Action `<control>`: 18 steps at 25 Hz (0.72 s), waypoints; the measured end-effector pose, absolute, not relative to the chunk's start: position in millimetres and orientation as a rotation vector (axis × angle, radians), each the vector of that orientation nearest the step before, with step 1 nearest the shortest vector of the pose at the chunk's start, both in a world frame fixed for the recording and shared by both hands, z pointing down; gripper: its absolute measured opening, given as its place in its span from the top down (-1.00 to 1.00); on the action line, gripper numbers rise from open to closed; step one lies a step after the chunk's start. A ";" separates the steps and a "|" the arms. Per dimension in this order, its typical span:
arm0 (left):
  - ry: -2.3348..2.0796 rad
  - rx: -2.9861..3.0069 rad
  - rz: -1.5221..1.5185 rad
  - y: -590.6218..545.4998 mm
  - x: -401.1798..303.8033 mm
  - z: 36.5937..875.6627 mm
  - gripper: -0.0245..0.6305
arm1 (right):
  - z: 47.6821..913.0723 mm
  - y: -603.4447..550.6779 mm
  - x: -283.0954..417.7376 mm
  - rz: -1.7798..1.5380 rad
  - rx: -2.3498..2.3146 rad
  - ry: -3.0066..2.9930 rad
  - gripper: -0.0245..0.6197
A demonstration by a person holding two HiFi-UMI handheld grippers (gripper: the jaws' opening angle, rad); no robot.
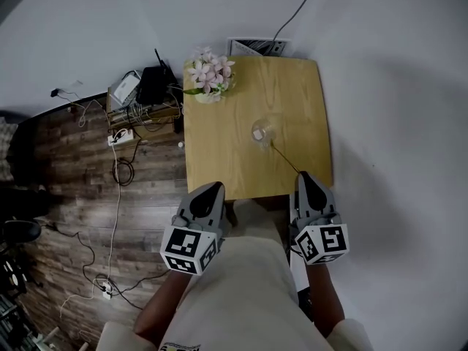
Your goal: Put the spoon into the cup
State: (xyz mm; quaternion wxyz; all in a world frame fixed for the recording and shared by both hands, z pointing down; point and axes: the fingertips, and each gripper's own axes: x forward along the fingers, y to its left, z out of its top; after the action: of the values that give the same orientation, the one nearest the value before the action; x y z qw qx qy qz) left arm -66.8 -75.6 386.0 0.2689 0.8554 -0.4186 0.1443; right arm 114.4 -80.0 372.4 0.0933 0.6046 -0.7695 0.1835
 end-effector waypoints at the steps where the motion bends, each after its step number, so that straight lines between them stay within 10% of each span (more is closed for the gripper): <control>1: -1.132 2.301 0.395 -78.5 -64.3 387.8 0.89 | 376.5 -84.9 116.3 0.554 1.786 -2.286 0.82; 18: -1.197 2.147 0.486 -108.6 -49.5 440.2 0.89 | 466.3 -149.9 120.8 0.702 1.608 -2.286 0.82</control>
State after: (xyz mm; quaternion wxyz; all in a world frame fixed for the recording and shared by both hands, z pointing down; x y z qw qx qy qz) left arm -49.5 -108.6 440.2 0.3123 0.8140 -0.4538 0.1843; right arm 120.8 -149.9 466.3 0.1294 0.5534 -0.7866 0.2414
